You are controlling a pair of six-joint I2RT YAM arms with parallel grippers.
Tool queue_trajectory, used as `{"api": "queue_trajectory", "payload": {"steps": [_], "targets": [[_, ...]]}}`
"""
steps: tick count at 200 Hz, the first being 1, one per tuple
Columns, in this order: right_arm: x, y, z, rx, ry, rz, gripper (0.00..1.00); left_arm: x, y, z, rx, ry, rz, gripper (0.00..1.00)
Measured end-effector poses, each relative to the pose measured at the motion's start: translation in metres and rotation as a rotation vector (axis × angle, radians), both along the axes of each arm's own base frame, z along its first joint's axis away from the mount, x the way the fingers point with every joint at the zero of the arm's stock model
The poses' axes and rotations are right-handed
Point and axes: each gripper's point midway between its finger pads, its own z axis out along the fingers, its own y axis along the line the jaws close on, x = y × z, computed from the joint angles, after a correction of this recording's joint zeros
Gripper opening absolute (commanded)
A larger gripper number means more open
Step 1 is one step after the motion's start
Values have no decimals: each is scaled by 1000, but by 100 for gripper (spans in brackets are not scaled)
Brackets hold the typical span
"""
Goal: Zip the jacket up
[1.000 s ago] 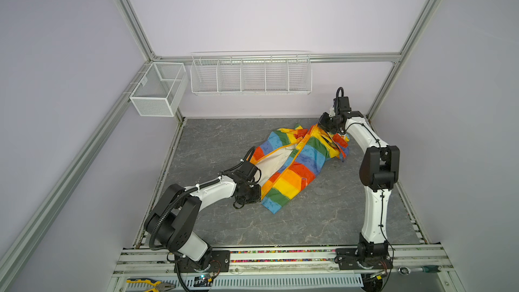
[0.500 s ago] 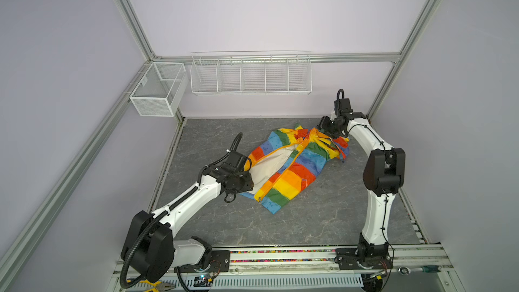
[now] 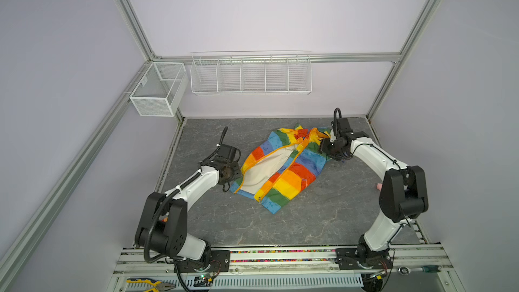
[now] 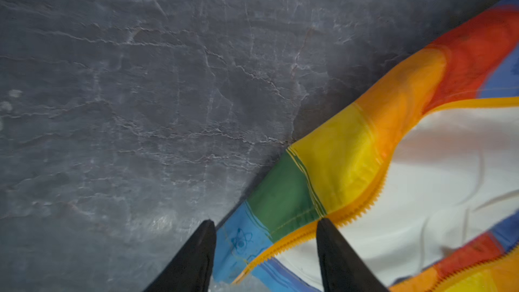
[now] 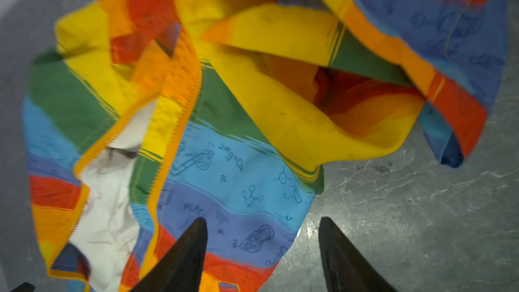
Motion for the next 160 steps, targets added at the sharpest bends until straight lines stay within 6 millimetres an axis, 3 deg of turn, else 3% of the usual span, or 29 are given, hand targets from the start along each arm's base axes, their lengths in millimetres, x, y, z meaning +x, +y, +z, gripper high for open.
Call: {"api": "queue_trajectory", "payload": {"steps": [30, 76, 112, 160], "targets": [[0, 11, -36, -13, 69, 25, 61, -1, -6, -33, -3, 78, -19, 49], [17, 22, -66, -14, 114, 39, 59, 6, -16, -41, -37, 79, -53, 0], [29, 44, -70, 9, 101, 71, 59, 0, -21, -42, -71, 73, -77, 0], [35, 92, -66, 47, 81, 138, 59, -39, -12, -29, -110, 70, -76, 0]]}}
